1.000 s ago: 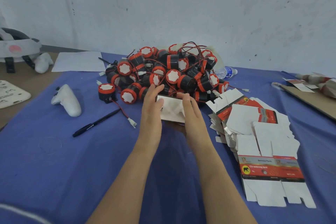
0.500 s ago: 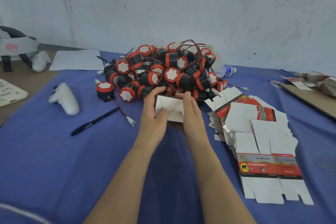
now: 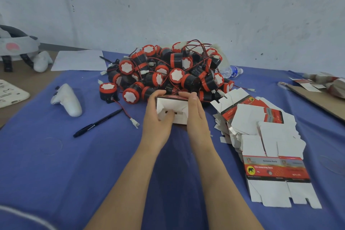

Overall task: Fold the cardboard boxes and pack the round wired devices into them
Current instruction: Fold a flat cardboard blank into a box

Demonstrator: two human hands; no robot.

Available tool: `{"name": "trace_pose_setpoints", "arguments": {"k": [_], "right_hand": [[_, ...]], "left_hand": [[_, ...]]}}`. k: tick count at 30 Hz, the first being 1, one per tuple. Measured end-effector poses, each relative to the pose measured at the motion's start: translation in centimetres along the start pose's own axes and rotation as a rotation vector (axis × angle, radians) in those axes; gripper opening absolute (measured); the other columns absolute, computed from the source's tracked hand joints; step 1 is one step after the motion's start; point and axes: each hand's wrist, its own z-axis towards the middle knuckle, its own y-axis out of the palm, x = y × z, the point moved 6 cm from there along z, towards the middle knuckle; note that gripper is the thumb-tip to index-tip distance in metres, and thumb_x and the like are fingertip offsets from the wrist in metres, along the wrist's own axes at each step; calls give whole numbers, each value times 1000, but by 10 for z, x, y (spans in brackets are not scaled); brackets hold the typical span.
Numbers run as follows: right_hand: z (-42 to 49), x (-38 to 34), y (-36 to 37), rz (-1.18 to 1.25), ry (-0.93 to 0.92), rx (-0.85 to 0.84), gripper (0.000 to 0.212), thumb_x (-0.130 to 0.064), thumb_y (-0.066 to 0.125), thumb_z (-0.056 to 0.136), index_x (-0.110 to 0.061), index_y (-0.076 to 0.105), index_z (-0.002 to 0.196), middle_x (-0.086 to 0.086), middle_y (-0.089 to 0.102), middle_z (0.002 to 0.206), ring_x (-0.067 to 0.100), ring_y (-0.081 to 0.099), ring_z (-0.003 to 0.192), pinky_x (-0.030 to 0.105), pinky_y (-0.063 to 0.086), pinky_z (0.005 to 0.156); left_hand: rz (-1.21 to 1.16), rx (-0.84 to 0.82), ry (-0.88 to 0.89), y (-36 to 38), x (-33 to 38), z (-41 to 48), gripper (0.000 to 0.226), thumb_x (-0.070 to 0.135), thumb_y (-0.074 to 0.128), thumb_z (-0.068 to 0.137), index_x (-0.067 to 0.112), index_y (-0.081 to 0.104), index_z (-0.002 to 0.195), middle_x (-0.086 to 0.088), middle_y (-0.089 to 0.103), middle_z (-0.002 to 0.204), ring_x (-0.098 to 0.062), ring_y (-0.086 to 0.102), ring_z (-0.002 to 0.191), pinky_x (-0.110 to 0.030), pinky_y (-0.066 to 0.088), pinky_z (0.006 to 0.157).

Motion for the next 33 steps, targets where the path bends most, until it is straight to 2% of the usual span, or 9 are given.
{"name": "trace_pose_setpoints", "arguments": {"k": [4,9,13,17,21,24,26,29,33], "right_hand": [[-1,-4,-1,-5,-18,-1,28,-42,32,102,-39,59,111,-23,63,103,-14,57,93,8,48,77],[-1,-10,-6,33,-54,69,19,-30,41,101,-38,58,99,-27,59,97,-24,52,82,-2,39,67],[-4,-17,-5,40,-149,49,27,-33,47,93,-33,57,118,-17,62,116,-10,55,104,8,44,81],[-5,-18,0,-21,-191,23,34,-34,40,94,-42,46,126,-8,45,144,9,40,134,37,37,110],[0,-11,-4,-173,-157,16,39,-13,48,96,-27,48,132,-5,51,135,9,48,123,22,44,98],[-3,-14,2,-466,-291,-38,44,-4,55,87,-17,52,129,-2,43,143,13,34,134,23,30,108],[-5,-14,11,-600,-350,-106,39,-6,60,85,-14,58,123,-3,50,136,14,33,132,20,26,109],[-7,-13,13,-610,-334,-153,19,-16,66,85,-13,65,103,-6,58,109,10,44,112,22,36,98],[-6,-13,14,-598,-308,-191,14,-23,67,84,-9,67,81,-14,47,121,4,33,119,1,24,91]], "left_hand": [[-226,3,-114,1,-3,0,45,4,46,93,31,48,129,-4,51,135,-20,52,123,-39,49,101],[-365,53,-350,6,-11,1,49,48,45,95,19,51,135,-8,55,136,-24,56,121,-52,47,100],[-368,7,-319,4,-7,1,36,47,49,95,24,64,120,-1,69,115,-16,66,104,-45,59,82],[-321,-45,-259,5,-5,1,38,42,47,97,21,60,126,-4,70,113,-20,68,103,-41,59,80],[-221,75,-170,-4,-7,3,24,34,57,94,36,57,118,4,64,123,-12,63,111,-35,55,91],[-156,226,-124,-17,-9,4,51,34,67,88,36,42,132,11,55,125,3,58,105,-13,52,81],[-148,288,-126,-22,-10,5,70,31,71,84,29,32,142,14,50,120,11,54,94,-5,47,69],[-159,297,-65,-23,-8,7,70,25,74,82,33,29,135,18,47,116,7,57,94,-5,47,65],[-184,258,-54,-18,-5,5,63,32,66,88,30,30,139,10,53,123,8,59,98,-6,48,68]]}}
